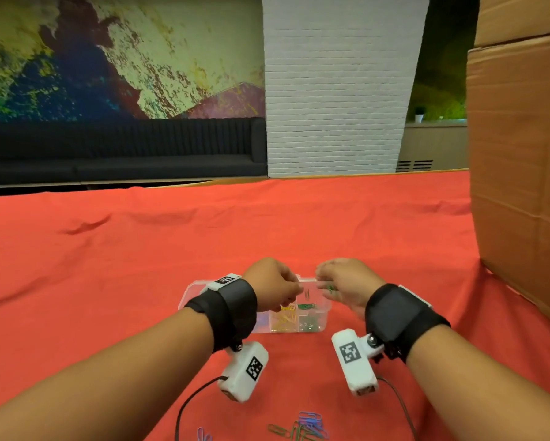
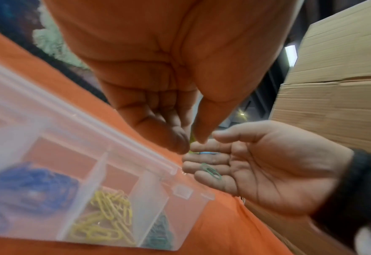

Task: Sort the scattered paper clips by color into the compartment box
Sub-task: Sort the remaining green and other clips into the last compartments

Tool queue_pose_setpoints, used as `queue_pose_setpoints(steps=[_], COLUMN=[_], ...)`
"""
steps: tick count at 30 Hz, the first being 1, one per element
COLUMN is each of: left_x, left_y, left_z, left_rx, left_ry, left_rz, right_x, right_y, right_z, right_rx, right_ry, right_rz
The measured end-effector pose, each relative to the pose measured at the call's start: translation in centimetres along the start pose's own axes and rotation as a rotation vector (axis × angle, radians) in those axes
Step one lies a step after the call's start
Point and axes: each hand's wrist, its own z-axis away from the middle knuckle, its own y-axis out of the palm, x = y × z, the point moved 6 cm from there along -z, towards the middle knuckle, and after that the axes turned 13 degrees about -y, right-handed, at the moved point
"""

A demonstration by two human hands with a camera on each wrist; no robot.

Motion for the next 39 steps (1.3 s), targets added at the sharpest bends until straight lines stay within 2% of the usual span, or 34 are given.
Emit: queue_pose_setpoints(steps=[3,6,7,10,12,15,21,25,28,30,33,35,37,39], left_x=[0.4,2.8,4.0,8.0,9.6,10.5,10.8,11.0,11.0,11.3,12.1,12.0,11.6,11.4], left_y=[-1.6,-1.4,-0.9,0.7,1.5,2.6,3.7,2.7,1.6,1.3,1.2,1.3,1.7,2.3], left_z=[3.4,7.4,8.6,11.7,13.2,14.4,15.3,15.6,15.6,15.2,14.4,14.6,14.9,15.1], left_rx=[-0.06,0.05,0.104,0.219,0.254,0.303,0.252,0.161,0.135,0.185,0.26,0.278,0.288,0.3], left_ry=[0.155,0.244,0.252,0.261,0.282,0.307,0.361,0.379,0.33,0.235,-0.011,-0.109,-0.15,-0.146], left_rz=[-0.212,-0.407,-0.486,-0.7,-0.756,-0.729,-0.791,-0.761,-0.598,-0.322,0.244,0.492,0.576,0.448], right_x=[1.3,2.5,2.7,1.2,-0.3,-1.1,-2.0,-2.0,-1.6,-1.6,-1.8,-2.3,-2.7,-3.0], right_y=[-0.2,0.2,0.9,3.5,5.0,6.7,8.2,7.5,6.6,6.0,5.7,5.6,5.6,5.3], right_z=[-0.1,2.5,3.9,9.0,11.7,13.3,14.6,14.7,14.5,14.2,14.3,14.5,14.8,14.9], right_rx=[0.063,0.13,0.222,0.633,0.81,0.838,0.884,0.848,0.746,0.668,0.572,0.533,0.508,0.478], right_ry=[-0.117,-0.24,-0.278,-0.282,-0.288,-0.33,-0.383,-0.357,-0.306,-0.221,-0.078,0.05,0.135,0.171], right_rz=[0.246,0.449,0.488,0.696,0.886,1.034,1.166,1.035,0.809,0.56,0.16,-0.076,-0.24,-0.266])
